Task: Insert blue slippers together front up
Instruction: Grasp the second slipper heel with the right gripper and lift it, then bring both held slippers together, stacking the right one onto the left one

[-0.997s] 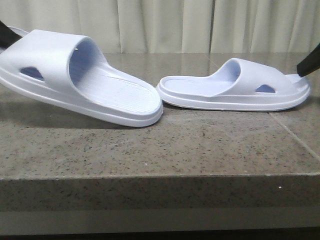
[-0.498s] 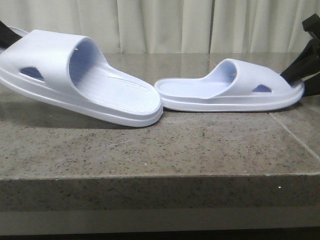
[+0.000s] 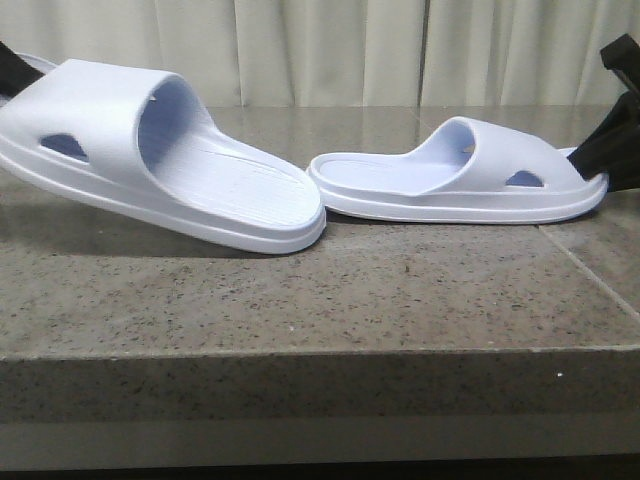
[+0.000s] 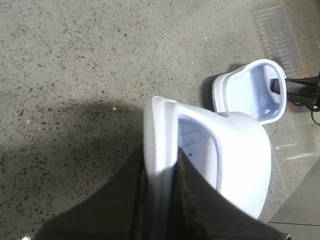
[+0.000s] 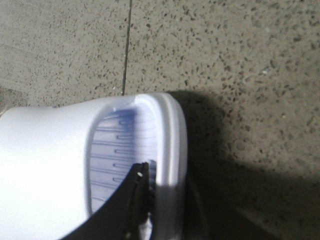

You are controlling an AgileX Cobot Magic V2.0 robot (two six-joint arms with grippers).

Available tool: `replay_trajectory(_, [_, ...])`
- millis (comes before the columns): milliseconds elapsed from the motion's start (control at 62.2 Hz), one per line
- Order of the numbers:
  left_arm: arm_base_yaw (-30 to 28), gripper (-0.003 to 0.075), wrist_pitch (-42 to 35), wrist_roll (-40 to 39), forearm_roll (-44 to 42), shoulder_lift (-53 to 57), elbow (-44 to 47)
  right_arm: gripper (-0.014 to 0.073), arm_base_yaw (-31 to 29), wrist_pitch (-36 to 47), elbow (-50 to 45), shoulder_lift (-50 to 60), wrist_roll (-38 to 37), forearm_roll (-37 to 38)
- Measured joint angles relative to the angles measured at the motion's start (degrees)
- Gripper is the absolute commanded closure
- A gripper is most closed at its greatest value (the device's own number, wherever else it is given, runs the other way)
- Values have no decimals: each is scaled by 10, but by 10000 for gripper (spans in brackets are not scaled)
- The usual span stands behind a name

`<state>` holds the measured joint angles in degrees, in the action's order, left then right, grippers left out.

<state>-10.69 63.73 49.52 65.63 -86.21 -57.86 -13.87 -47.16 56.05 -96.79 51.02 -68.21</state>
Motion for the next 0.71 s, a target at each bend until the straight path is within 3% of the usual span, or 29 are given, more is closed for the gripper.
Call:
replay_trajectory(193, [0,741,0,0,0,0,0,668,6,1,0,0,-1,0])
replay_trajectory(498, [0,741,-10,1,18,0,0,660,-11,-14,-1,24,-3,3])
replay_trajectory(707, [30,741,-34,8,47,0,0,660,-97,-40,-2,120,-5,14])
